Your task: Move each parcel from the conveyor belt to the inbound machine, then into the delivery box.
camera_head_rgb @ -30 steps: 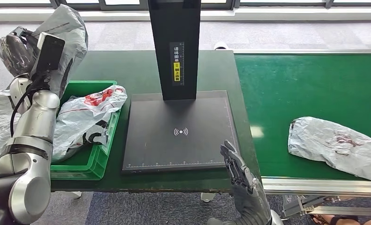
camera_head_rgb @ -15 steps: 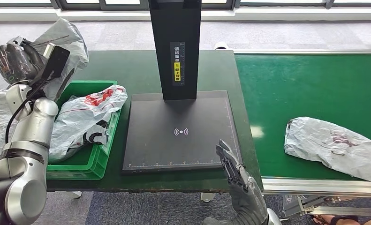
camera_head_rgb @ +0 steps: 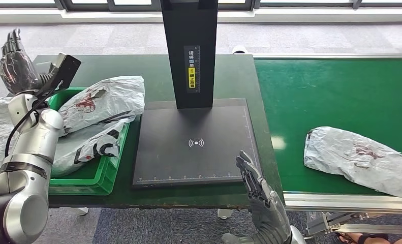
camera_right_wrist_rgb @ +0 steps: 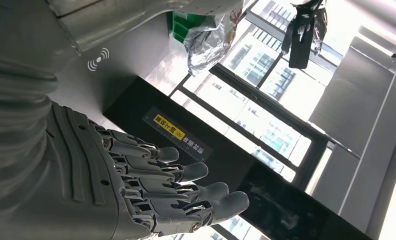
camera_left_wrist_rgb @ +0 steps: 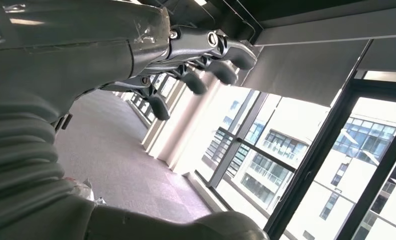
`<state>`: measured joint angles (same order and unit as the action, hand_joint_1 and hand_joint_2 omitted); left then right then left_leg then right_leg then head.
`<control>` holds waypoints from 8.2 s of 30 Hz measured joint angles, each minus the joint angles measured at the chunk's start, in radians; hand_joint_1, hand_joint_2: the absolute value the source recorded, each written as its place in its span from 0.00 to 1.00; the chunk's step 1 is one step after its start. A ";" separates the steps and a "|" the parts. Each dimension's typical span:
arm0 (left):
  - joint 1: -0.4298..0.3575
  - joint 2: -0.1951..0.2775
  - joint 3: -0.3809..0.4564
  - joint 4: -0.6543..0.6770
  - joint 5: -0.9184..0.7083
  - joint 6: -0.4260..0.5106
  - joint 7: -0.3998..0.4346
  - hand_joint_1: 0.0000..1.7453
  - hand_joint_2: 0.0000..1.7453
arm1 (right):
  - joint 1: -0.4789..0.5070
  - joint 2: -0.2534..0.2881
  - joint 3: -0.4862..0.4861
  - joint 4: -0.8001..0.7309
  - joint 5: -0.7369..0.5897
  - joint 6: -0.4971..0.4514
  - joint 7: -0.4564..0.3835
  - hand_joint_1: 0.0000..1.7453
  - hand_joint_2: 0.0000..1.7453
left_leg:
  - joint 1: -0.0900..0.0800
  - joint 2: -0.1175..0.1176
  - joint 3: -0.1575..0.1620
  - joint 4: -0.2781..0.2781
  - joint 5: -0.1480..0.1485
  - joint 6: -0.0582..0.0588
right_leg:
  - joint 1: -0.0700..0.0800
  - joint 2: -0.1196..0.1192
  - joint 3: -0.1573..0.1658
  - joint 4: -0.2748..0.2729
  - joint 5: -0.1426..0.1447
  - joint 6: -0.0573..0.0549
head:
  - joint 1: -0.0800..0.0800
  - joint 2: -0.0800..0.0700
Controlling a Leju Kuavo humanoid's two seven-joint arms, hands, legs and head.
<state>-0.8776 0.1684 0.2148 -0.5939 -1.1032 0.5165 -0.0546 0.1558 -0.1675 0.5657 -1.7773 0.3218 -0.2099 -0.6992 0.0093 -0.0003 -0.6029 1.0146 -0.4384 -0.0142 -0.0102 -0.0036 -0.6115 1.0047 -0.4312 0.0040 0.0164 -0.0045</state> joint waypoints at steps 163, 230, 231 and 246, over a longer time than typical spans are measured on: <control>0.831 -0.419 -0.288 -0.767 1.105 -0.730 -0.644 0.00 0.00 | -0.685 0.278 -0.401 1.277 0.163 -0.357 0.070 1.00 1.00 | -0.001 0.000 0.009 0.000 -0.008 0.008 | -0.003 0.000 0.012 -0.004 -0.005 0.009 | 0.000 0.000; 0.773 -0.397 -0.412 -0.622 0.603 -0.233 -0.519 0.00 1.00 | -0.051 0.204 -0.386 0.389 0.371 0.045 0.169 0.00 1.00 | -0.002 -0.003 0.006 0.001 -0.013 0.007 | -0.004 -0.005 0.009 -0.006 -0.010 0.007 | 0.000 0.000; 0.767 -0.395 -0.421 -0.604 0.498 -0.181 -0.457 0.00 1.00 | -0.024 0.203 -0.387 0.339 0.369 0.052 0.150 0.00 1.00 | -0.002 -0.003 0.006 0.001 -0.013 0.007 | -0.004 -0.005 0.009 -0.006 -0.010 0.008 | 0.000 0.000; 0.646 -0.402 -0.502 -0.219 -0.059 -0.052 -0.089 0.00 1.00 | 0.153 0.181 -0.387 -0.055 0.281 0.085 0.034 0.00 1.00 | -0.002 0.000 0.008 0.001 -0.013 0.007 | -0.005 -0.001 0.011 -0.006 -0.009 0.007 | 0.000 0.000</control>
<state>-0.2312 -0.2338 -0.2872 -0.8125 -1.1618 0.4649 -0.1434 0.3092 0.0135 0.1789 -1.8325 0.6032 -0.1251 -0.6653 0.0069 0.0001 -0.5953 1.0152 -0.4513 -0.0070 -0.0147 -0.0050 -0.6010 0.9991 -0.4404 0.0115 0.0164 -0.0042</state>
